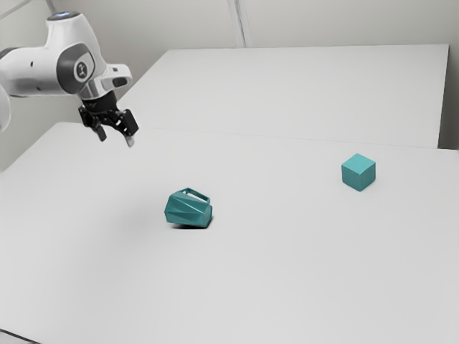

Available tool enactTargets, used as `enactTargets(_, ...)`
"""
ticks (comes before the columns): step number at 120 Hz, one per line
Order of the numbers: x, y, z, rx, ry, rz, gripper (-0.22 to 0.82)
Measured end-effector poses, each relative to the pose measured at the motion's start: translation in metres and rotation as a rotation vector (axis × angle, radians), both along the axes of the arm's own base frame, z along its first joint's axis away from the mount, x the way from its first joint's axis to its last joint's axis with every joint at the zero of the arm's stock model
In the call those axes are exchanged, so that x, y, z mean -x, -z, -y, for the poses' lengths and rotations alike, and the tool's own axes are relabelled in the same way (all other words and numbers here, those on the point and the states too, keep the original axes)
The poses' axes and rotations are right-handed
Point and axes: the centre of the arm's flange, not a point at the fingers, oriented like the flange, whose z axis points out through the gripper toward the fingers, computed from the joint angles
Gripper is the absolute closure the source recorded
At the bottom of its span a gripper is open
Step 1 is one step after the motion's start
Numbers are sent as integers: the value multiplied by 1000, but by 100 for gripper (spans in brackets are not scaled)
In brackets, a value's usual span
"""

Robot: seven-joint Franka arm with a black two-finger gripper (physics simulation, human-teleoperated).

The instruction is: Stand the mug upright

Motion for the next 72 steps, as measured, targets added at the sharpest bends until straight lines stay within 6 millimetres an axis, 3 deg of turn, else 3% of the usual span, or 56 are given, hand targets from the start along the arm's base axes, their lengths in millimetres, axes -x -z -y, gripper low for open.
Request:
enactTargets(19, 17, 6, -12, 78, -50, 7, 0)
enactTargets(31, 33, 28, -20, 176, -103, -11, 0)
enactTargets(48, 34, 54, -36, 273, -159, -29, 0)
enactTargets(72, 23, 105, -18, 397, -150, -92, 0)
